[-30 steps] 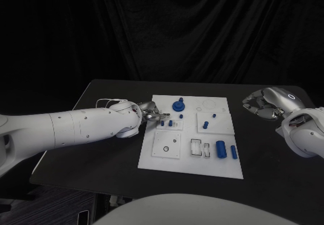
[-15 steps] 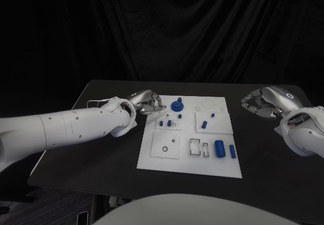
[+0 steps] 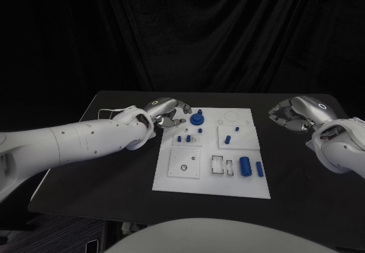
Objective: Assemble the parts on the task board
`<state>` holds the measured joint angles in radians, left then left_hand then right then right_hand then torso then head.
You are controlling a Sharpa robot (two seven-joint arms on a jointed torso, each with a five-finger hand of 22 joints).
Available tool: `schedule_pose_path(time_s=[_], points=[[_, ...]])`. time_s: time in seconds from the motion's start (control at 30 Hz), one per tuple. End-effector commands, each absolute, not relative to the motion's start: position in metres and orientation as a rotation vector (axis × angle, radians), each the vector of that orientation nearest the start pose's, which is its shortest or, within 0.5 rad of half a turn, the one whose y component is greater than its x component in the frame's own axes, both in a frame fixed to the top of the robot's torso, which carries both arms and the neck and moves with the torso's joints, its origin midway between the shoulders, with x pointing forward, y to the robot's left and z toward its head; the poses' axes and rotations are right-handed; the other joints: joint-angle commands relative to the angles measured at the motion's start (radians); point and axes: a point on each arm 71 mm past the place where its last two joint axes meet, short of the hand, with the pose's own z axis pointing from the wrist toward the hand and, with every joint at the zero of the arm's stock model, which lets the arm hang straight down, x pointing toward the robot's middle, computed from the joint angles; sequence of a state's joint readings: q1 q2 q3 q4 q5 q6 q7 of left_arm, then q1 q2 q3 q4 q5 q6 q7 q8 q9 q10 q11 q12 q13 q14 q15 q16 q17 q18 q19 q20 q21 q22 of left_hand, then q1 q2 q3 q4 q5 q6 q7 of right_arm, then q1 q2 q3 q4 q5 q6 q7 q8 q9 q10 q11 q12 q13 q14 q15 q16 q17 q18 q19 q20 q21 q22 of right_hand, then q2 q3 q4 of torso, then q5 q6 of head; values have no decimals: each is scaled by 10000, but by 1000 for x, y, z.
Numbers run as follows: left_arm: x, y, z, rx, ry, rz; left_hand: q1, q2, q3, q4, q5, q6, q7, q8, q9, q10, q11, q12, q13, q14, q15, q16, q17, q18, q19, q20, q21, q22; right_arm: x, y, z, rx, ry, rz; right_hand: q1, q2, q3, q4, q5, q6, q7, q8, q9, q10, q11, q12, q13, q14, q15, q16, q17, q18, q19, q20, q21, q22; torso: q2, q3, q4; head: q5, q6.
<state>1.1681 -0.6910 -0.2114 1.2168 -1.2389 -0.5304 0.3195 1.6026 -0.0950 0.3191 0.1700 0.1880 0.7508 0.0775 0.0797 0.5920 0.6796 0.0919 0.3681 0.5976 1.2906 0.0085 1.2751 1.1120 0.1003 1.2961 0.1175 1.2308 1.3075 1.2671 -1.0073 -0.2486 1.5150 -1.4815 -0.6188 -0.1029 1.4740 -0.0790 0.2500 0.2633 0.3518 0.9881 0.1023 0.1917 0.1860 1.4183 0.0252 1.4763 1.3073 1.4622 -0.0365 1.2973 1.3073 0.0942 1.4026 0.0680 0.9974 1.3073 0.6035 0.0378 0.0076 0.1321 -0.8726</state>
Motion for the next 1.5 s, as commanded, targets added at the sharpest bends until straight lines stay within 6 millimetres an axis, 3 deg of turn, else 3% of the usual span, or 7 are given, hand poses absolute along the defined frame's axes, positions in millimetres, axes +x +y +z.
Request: schedule_pose_path(time_s=[0.03,0.17,0.33,0.43,0.83,1.07,1.5], points=[[495,192,-253,4579,14861,-8363,-204,-255,222,-51,2,190,-328,-133,-472,141,-280,-230,-804,667,-257,283,309,-104,322,-229,-107,1255,464,-294,-204,-789,14953,4425,23,13,2,49,17,27,37,-3,-13,-14,1,-32,470,85,-37,-43,227,88,-39,-10,-58,1266,23,3,-9,-72,0],[498,181,-255,5480,14710,-8151,-397,-351,285,-160,46,273,-534,-146,-940,149,-331,-443,-1572,990,-377,395,407,-103,621,-384,-211,1153,464,-294,-204,-781,14939,4446,23,13,2,49,17,27,37,-3,-13,-14,1,-32,470,85,-37,-43,227,88,-39,-10,-58,1266,39,4,-19,-136,0],[501,168,-257,6274,14685,-7856,-515,-428,212,-217,-54,315,-583,-151,-1127,198,-309,-452,-1838,1138,-373,533,564,-126,755,-393,-173,1163,463,-294,-203,-771,14934,4461,26,7,2,48,21,28,35,-3,-13,-15,0,-33,468,89,-37,-32,236,87,-36,-10,-51,1268,72,-3,-63,-147,0],[502,161,-258,6589,14803,-7671,-706,-445,65,-196,-263,378,-804,-136,-1289,316,-399,-355,-2008,1121,-418,496,476,-101,755,-415,-332,1098,463,-293,-203,-772,14933,4473,26,7,2,48,21,28,35,-3,-13,-15,0,-33,468,89,-37,-32,236,87,-36,-10,-51,1268,78,0,-102,-135,0],[509,141,-258,6685,15164,-7248,-886,-434,-99,-189,-367,593,-735,-82,-1443,539,-309,-139,-2112,1182,-389,557,520,-116,844,-411,-359,1094,463,-293,-203,-778,14960,4473,26,7,2,48,21,28,35,-3,-13,-15,0,-33,468,89,-37,-32,236,87,-36,-10,-51,1268,134,7,-169,-91,0],[511,134,-259,6686,15574,-7103,-891,-398,-127,-285,-287,1136,-614,70,-1497,939,-294,106,-2189,1226,-370,607,550,-132,942,-382,-343,1120,463,-291,-203,-798,14948,4509,26,7,2,48,21,28,35,-3,-13,-15,0,-33,468,89,-37,-32,236,87,-36,-10,-51,1268,162,26,-220,-57,0],[516,130,-263,6671,16228,-6775,-1011,-469,-209,-278,-313,1288,-535,99,-1498,1011,-278,144,-2210,1237,-364,623,554,-142,977,-377,-329,1139,465,-288,-204,-850,14958,4533,26,7,2,48,21,28,35,-3,-13,-15,0,-33,468,89,-37,-32,236,87,-36,-10,-51,1268,154,27,-215,-59,0]])
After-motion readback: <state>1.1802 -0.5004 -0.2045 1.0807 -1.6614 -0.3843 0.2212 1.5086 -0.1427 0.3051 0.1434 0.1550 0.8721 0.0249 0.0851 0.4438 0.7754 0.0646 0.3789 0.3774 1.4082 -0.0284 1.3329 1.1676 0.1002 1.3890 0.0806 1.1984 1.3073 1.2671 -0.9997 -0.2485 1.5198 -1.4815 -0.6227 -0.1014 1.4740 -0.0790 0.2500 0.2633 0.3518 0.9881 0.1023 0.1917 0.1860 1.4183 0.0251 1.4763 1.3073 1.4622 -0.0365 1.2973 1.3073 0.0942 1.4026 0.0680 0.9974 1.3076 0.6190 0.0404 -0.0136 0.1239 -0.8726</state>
